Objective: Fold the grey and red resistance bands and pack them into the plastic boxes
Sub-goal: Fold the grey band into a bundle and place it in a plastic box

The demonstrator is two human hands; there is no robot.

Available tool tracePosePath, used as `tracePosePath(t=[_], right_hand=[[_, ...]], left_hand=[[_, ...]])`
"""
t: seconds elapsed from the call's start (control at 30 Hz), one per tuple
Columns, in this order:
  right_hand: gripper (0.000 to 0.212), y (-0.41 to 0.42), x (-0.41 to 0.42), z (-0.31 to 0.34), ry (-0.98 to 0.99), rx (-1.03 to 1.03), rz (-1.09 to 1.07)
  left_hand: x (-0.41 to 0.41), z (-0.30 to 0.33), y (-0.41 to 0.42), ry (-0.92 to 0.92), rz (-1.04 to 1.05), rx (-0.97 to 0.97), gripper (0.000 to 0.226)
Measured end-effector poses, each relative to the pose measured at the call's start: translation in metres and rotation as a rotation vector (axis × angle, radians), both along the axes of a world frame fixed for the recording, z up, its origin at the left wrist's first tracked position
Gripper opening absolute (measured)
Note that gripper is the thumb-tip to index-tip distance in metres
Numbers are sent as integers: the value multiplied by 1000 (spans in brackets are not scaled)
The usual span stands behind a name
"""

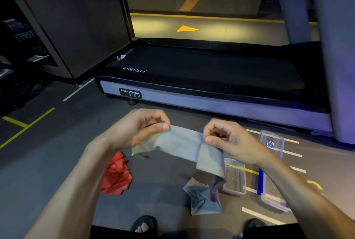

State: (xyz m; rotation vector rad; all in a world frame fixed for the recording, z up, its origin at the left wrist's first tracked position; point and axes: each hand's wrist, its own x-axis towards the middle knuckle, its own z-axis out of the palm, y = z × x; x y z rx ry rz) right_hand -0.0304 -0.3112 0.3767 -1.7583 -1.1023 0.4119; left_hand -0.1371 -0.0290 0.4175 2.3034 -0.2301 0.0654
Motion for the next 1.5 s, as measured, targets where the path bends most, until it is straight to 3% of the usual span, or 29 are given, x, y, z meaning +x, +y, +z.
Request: tracePosePath(t=[0.23,0.67,0.8,1.0,1.2,1.37,1.5], right_hand=[[4,-1,0,-6,-41,16,-53],[7,-7,4,2,-77,20,-158],[8,-7,3,4,-92,7,-144],[3,-7,1,4,36,4,-56],[8,3,-9,12,65,101,-16],[5,16,-26,34,195,234,125],[6,32,-33,27,99,162,81]], left_hand=[[0,-1,-4,-25,11,92,16],[3,-8,-2,12,31,57,18],[4,-8,-2,43,20,56,26],[4,-4,-5,212,-53,-191,17],[11,-10,-13,347,-87,-44,17],[17,-9,-22,373,-104,-40,15],[20,-7,-32,360,-134,-41,19]])
